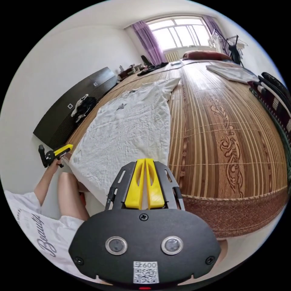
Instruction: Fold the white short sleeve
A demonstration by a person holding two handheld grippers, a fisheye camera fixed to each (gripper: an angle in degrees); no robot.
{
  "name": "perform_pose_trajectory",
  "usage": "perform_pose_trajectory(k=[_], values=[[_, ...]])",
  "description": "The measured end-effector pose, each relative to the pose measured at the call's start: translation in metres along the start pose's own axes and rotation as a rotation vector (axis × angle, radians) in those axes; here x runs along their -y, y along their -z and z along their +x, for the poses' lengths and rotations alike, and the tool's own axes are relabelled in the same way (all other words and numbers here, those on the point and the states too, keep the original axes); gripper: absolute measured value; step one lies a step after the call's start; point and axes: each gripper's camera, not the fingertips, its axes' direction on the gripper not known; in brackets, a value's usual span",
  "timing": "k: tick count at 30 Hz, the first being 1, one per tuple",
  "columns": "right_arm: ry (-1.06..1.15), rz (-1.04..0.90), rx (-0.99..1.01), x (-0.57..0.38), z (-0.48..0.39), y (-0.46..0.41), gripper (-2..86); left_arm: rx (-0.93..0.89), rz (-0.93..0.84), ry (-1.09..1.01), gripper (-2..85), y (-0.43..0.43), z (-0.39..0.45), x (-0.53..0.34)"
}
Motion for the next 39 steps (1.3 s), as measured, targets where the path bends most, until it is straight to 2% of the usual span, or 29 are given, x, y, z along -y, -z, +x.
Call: perform_pose_trajectory(k=[1,3,4,6,10,12,13,14,16,20,25,28,29,30,32,34,36,38,39], values=[[-0.001,0.027,0.121,0.021,-0.009,-0.003,-0.9,-0.004,0.001,0.000,0.7,-0.003,-0.002,0.013],[-0.007,0.067,0.217,0.061,-0.021,-0.014,-0.9,-0.006,-0.048,0.019,0.7,-0.026,-0.014,0.056],[0.001,0.097,0.199,0.092,-0.025,-0.024,-0.9,0.045,-0.086,0.048,0.8,-0.047,-0.025,0.085],[-0.003,0.126,0.093,0.145,-0.022,-0.047,-0.9,0.255,-0.091,0.102,0.8,-0.088,-0.046,0.136],[-0.008,0.138,-0.149,0.252,0.000,-0.102,-0.8,0.383,-0.257,0.020,0.8,-0.170,-0.065,0.197],[0.049,0.077,-0.294,0.279,0.004,-0.132,-0.8,0.339,-0.356,0.001,0.7,-0.210,-0.071,0.213],[0.101,-0.015,-0.361,0.290,0.007,-0.156,-0.8,0.246,-0.445,0.007,0.7,-0.239,-0.075,0.218],[0.116,0.008,-0.354,0.292,0.007,-0.157,-0.8,0.204,-0.476,0.046,0.7,-0.258,-0.079,0.220],[0.079,0.052,-0.329,0.305,0.012,-0.156,-0.8,0.237,-0.373,0.058,0.7,-0.258,-0.083,0.224],[0.046,0.078,-0.281,0.325,0.021,-0.154,-0.8,0.422,-0.274,-0.151,0.2,-0.278,-0.062,0.243],[0.126,0.108,-0.414,0.332,-0.007,-0.159,-0.9,0.376,-0.244,-0.077,0.2,-0.273,-0.088,0.266],[0.180,0.124,-0.478,0.333,-0.023,-0.157,-0.9,0.416,-0.241,-0.094,0.4,-0.266,-0.088,0.276],[0.184,0.134,-0.470,0.332,-0.023,-0.153,-0.9,0.471,-0.214,-0.106,0.5,-0.255,-0.085,0.280],[0.189,0.171,-0.425,0.330,-0.021,-0.142,-0.9,0.620,-0.085,-0.030,0.5,-0.225,-0.085,0.280],[0.184,0.294,-0.318,0.319,-0.013,-0.112,-0.9,0.801,0.099,0.052,0.6,-0.180,-0.076,0.278],[0.159,0.575,-0.202,0.283,0.001,-0.061,-0.9,0.775,0.138,-0.034,0.6,-0.157,-0.061,0.289],[0.161,0.700,-0.221,0.259,-0.001,-0.035,-0.9,0.681,0.256,-0.234,0.7,-0.128,-0.023,0.309],[0.133,0.685,-0.318,0.259,-0.008,-0.020,-0.9,0.549,0.334,-0.307,0.7,-0.105,0.000,0.339],[0.090,0.615,-0.361,0.275,-0.005,-0.014,-0.9,0.482,0.343,-0.319,0.7,-0.100,0.006,0.353]])
